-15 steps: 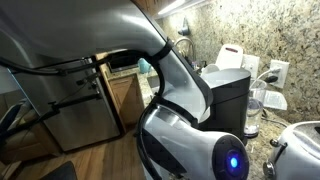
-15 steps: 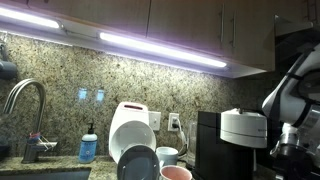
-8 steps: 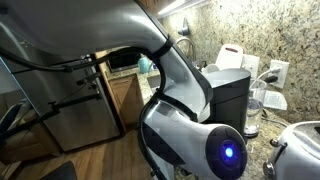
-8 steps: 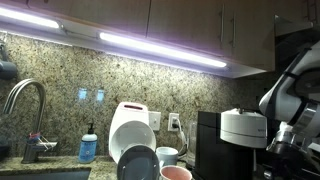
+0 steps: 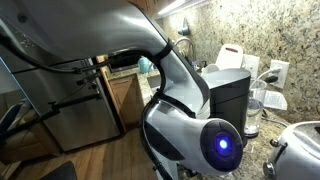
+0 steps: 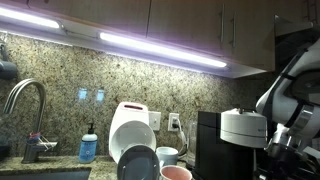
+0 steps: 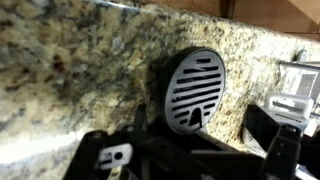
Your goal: Remove the cup holder from the coffee machine.
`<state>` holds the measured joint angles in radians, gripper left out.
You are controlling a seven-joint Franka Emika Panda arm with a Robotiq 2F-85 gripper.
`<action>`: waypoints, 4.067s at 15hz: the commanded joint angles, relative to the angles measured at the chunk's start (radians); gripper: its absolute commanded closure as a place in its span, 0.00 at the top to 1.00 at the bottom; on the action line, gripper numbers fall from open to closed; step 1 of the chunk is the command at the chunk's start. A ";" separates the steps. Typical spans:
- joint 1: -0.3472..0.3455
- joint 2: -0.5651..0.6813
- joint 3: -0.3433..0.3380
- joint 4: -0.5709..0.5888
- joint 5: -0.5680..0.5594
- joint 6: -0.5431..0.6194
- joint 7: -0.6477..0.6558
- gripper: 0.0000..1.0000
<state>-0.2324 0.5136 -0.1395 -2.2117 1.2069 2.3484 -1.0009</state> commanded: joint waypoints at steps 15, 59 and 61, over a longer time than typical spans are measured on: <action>-0.079 0.109 -0.003 0.116 -0.156 -0.220 0.022 1.00; -0.035 -0.014 0.004 -0.011 -0.139 -0.143 0.000 1.00; -0.027 -0.010 0.010 -0.005 -0.134 -0.129 0.005 1.00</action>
<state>-0.2742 0.5384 -0.1402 -2.1860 1.0565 2.1718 -0.9930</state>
